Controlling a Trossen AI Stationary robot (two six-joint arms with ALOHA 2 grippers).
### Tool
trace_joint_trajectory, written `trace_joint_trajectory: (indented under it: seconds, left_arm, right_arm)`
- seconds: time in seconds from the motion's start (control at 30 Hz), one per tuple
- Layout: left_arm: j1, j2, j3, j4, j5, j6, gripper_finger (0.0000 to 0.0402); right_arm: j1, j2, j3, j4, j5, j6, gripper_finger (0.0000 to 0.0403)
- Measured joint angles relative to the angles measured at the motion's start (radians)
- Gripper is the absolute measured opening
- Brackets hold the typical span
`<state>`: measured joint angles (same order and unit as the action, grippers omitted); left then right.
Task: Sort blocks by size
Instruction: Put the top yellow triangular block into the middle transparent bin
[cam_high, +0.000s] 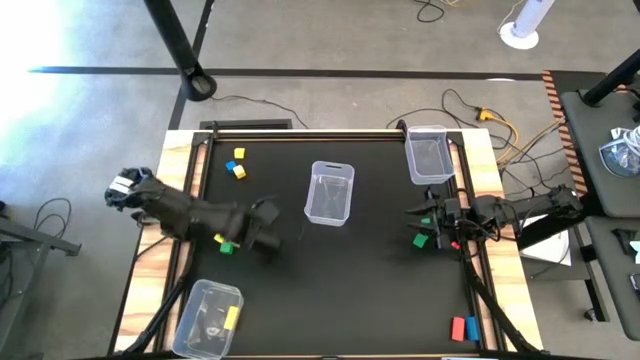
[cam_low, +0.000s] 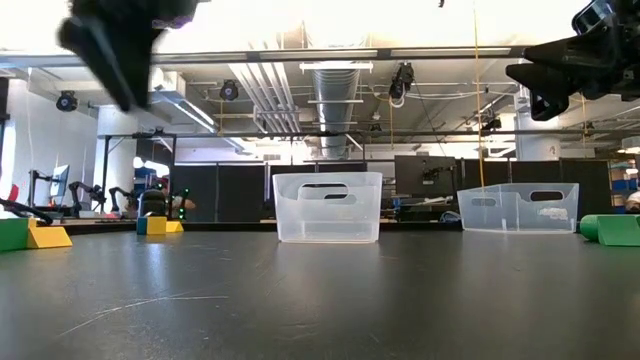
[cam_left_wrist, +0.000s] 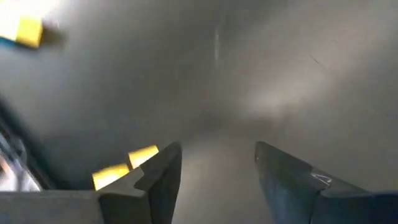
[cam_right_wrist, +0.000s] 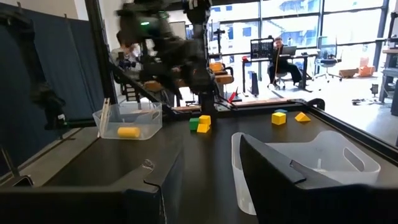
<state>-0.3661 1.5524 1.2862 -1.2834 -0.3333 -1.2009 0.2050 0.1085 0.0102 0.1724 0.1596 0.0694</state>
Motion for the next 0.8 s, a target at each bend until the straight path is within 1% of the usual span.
trace_joint_trajectory:
  seconds: [0.07,0.13,0.3,0.4,0.63,0.8]
  left_arm:
    - [0.096,0.0,-0.024,0.033,-0.005,0.112,0.0181]
    - [0.208,0.0,-0.04,0.06,-0.014,0.171,0.0179]
    - [0.492,0.0,-0.07,0.078,-0.025,0.217,0.0178]
    - [0.639,0.0,-0.071,0.08,-0.026,0.284,0.0179]
    - [0.908,0.0,-0.054,0.097,-0.012,0.399,0.0205]
    - [1.059,0.0,-0.058,0.163,0.092,0.493,0.0221]
  right_arm:
    - [0.0,0.0,0.0,-0.009,0.0,0.004,0.0154]
    - [0.0,0.0,0.0,-0.019,0.0,0.012,0.0158]
    - [0.0,0.0,0.0,-0.058,0.0,0.017,0.0168]
    - [0.0,0.0,0.0,-0.073,0.0,0.032,0.0173]
    - [0.0,0.0,0.0,-0.071,0.0,0.034,0.018]
    - [0.0,0.0,0.0,-0.072,0.0,0.033,0.0176]
